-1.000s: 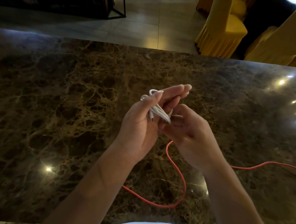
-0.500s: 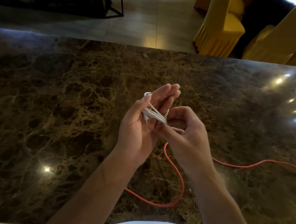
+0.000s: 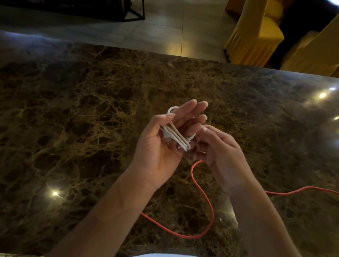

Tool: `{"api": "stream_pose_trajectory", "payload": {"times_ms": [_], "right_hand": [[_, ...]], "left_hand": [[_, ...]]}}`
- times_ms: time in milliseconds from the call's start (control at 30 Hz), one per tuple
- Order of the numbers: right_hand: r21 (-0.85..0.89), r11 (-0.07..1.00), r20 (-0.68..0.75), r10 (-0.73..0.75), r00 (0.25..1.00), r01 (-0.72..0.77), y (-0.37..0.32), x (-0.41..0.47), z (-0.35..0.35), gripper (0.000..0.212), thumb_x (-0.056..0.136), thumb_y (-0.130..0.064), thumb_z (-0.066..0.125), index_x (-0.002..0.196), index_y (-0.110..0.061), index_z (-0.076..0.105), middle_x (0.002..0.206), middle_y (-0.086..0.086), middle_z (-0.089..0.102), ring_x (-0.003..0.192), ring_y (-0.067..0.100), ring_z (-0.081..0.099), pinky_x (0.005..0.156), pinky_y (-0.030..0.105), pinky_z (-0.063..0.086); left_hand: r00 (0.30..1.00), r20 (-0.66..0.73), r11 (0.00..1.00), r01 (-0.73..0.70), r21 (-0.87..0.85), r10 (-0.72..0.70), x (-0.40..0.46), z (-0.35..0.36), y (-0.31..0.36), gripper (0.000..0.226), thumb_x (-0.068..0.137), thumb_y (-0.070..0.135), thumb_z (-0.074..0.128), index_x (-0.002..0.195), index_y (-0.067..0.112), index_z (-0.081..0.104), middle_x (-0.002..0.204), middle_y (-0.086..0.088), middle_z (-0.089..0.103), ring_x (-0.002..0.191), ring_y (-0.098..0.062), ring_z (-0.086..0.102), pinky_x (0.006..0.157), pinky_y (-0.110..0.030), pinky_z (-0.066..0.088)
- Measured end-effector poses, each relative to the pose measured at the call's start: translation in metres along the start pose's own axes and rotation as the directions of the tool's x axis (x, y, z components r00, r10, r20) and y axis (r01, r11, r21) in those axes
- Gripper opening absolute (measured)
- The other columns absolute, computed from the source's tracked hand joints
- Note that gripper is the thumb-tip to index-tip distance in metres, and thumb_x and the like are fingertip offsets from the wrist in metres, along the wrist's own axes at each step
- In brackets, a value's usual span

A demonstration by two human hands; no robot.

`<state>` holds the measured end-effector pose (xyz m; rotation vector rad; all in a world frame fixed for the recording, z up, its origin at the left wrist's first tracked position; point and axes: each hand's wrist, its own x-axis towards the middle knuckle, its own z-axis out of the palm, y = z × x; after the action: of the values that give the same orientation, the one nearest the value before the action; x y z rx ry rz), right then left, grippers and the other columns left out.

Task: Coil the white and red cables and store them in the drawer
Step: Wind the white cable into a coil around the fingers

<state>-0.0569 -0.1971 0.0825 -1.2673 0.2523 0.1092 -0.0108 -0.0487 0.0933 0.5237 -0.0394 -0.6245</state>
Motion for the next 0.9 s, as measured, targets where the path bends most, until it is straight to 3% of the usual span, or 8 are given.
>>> {"api": "stream_pose_trajectory", "payload": {"times_ms": [100, 200, 400, 533, 667, 767, 833, 900], "right_hand": [[-0.085, 0.996, 0.022, 0.004, 1.000, -0.003, -0.001, 0.000, -0.003, 0.020, 0.095, -0.027, 0.065, 0.098, -0.009, 0.073, 0.080, 0.009, 0.063, 0.071, 0.024, 0.057, 0.063, 0.034, 0.053], [-0.127, 0.992, 0.025, 0.001, 1.000, 0.003, -0.005, -0.002, -0.006, 0.015, 0.097, -0.017, 0.067, 0.102, -0.002, 0.069, 0.074, 0.005, 0.059, 0.062, 0.019, 0.055, 0.056, 0.032, 0.052], [-0.386, 0.920, 0.083, -0.030, 0.996, 0.060, -0.012, -0.005, -0.005, 0.014, 0.100, -0.007, 0.064, 0.103, 0.007, 0.065, 0.074, 0.013, 0.060, 0.060, 0.021, 0.059, 0.051, 0.031, 0.056], [-0.382, 0.922, 0.179, 0.001, 0.984, 0.069, -0.025, -0.009, -0.006, 0.017, 0.098, -0.008, 0.065, 0.098, 0.010, 0.064, 0.068, 0.006, 0.060, 0.055, 0.017, 0.062, 0.049, 0.029, 0.056], [-0.299, 0.954, 0.264, 0.060, 0.963, 0.022, -0.032, -0.011, -0.011, 0.031, 0.095, -0.012, 0.070, 0.096, 0.017, 0.060, 0.066, 0.012, 0.060, 0.050, 0.019, 0.061, 0.047, 0.026, 0.053], [-0.226, 0.974, 0.300, 0.087, 0.950, -0.018, -0.027, -0.014, -0.007, 0.017, 0.086, -0.016, 0.074, 0.083, 0.001, 0.068, 0.061, 0.008, 0.061, 0.046, 0.019, 0.061, 0.044, 0.025, 0.052], [-0.175, 0.981, 0.282, 0.129, 0.951, -0.081, -0.019, -0.016, -0.001, 0.018, 0.077, -0.022, 0.074, 0.078, -0.005, 0.068, 0.057, 0.005, 0.059, 0.044, 0.018, 0.059, 0.041, 0.025, 0.050], [-0.145, 0.982, 0.290, 0.156, 0.944, -0.118, -0.012, -0.016, -0.001, 0.026, 0.076, -0.026, 0.074, 0.085, -0.003, 0.065, 0.061, 0.007, 0.059, 0.046, 0.018, 0.058, 0.042, 0.025, 0.049]], "left_hand": [[1.000, -0.024, 1.000, 0.005, -0.016, -0.005, -0.002, -0.002, -0.002, 0.042, 0.100, 0.019, 0.039, 0.119, 0.003, 0.074, 0.132, -0.015, 0.071, 0.114, -0.021, 0.072, 0.091, -0.026, 0.059], [0.999, -0.031, 1.000, 0.017, -0.004, -0.017, -0.004, -0.005, -0.003, 0.043, 0.099, 0.019, 0.040, 0.116, 0.003, 0.077, 0.129, -0.015, 0.072, 0.114, -0.022, 0.073, 0.090, -0.026, 0.060], [0.999, 0.045, 1.000, 0.028, 0.015, -0.028, -0.006, -0.013, -0.001, 0.048, 0.100, 0.018, 0.034, 0.115, 0.001, 0.077, 0.125, -0.018, 0.073, 0.124, -0.029, 0.068, 0.101, -0.030, 0.055], [0.988, 0.155, 0.999, 0.018, -0.026, -0.014, -0.009, -0.014, 0.000, 0.053, 0.103, 0.017, 0.026, 0.121, -0.005, 0.071, 0.127, -0.021, 0.071, 0.132, -0.036, 0.061, 0.114, -0.034, 0.047], [0.961, 0.277, 0.998, 0.024, -0.060, -0.007, -0.010, -0.015, -0.005, 0.052, 0.104, 0.017, 0.026, 0.128, -0.009, 0.065, 0.132, -0.025, 0.068, 0.139, -0.042, 0.053, 0.119, -0.037, 0.042], [0.929, 0.367, 0.987, 0.089, -0.133, -0.035, -0.010, -0.016, -0.004, 0.048, 0.105, 0.018, 0.033, 0.129, -0.010, 0.063, 0.124, -0.027, 0.071, 0.118, -0.037, 0.069, 0.103, -0.035, 0.055], [0.928, 0.365, 0.994, 0.096, -0.050, -0.071, -0.009, -0.017, -0.004, 0.044, 0.104, 0.021, 0.041, 0.130, -0.004, 0.065, 0.103, -0.019, 0.077, 0.087, -0.024, 0.075, 0.082, -0.026, 0.058], [0.929, 0.354, 0.993, 0.120, -0.014, -0.107, -0.010, -0.017, -0.005, 0.043, 0.102, 0.022, 0.047, 0.134, -0.003, 0.063, 0.077, -0.011, 0.076, 0.066, -0.018, 0.071, 0.069, -0.023, 0.053]]}}
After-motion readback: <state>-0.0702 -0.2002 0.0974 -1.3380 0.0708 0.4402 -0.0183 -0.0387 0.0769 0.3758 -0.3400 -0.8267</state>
